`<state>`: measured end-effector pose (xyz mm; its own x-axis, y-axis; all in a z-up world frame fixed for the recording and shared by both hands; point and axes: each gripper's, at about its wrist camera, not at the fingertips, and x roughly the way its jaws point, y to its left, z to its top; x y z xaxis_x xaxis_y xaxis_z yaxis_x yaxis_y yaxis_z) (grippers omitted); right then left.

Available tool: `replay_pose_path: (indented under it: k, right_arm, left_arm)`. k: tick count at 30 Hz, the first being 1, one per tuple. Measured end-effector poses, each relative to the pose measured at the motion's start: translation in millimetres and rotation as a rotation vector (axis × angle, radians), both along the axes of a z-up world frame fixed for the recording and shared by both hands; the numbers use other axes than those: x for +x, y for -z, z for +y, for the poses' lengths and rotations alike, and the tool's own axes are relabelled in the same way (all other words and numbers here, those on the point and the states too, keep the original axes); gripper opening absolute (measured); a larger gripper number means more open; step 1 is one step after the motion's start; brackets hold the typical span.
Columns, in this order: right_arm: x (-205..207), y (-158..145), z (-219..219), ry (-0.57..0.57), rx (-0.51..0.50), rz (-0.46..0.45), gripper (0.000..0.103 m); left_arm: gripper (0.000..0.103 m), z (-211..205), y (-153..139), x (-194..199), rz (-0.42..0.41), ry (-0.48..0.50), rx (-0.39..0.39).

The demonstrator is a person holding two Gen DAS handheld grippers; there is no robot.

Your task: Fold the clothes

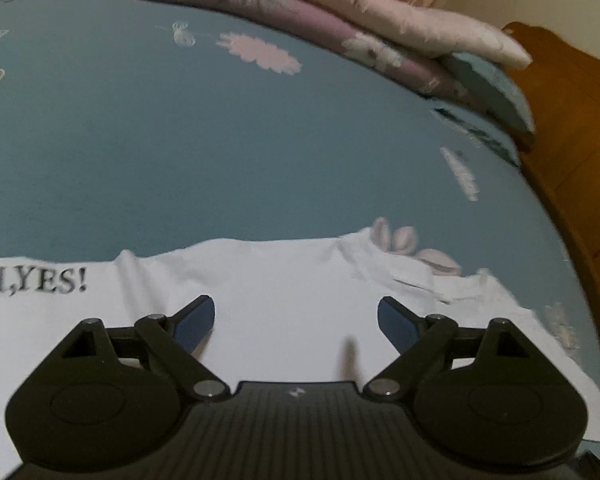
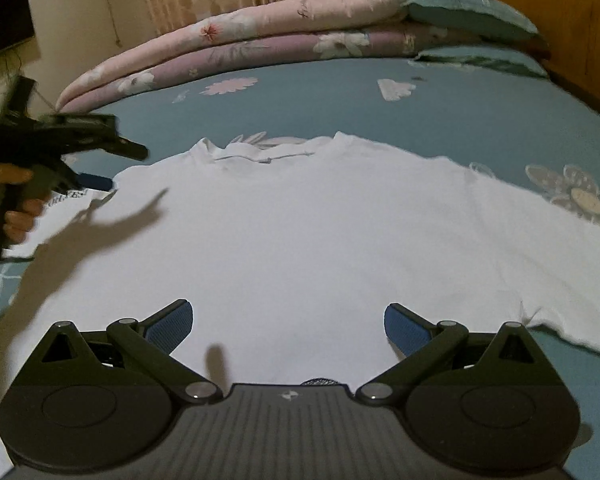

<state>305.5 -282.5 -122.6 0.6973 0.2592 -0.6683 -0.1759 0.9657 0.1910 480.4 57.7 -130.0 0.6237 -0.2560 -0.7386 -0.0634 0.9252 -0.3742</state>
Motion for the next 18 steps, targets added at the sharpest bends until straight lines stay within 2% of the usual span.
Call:
replay_pose_path:
  k: [4,9,11,14,18]
  right_arm:
    - [-1,1,-2,0.003,0.003,0.002,0.103]
    - [3,4,-6,0.031,-0.01,0.004,0.103]
    - [2,3,-5,0.033,-0.022,0.004,0.103]
    - [-1,-1,-3,0.013,-0.007,-0.012,0.103]
    - [-3,-2,0,-0.001,-0.003,-0.007,0.103]
  left_arm:
    - [0.092,-1,6,24,-0.024,-0.017,-0.011]
    - [0.092,-7,-2,45,-0.002,-0.024,0.07]
    - [0.092,-6,-14,39,0.0,-0.019,0.088]
    - [0.093,3,-36,11,-0.055,-0.002,0.09]
    - [0.094,24,-41,-17,-0.043,-0.024,0.089]
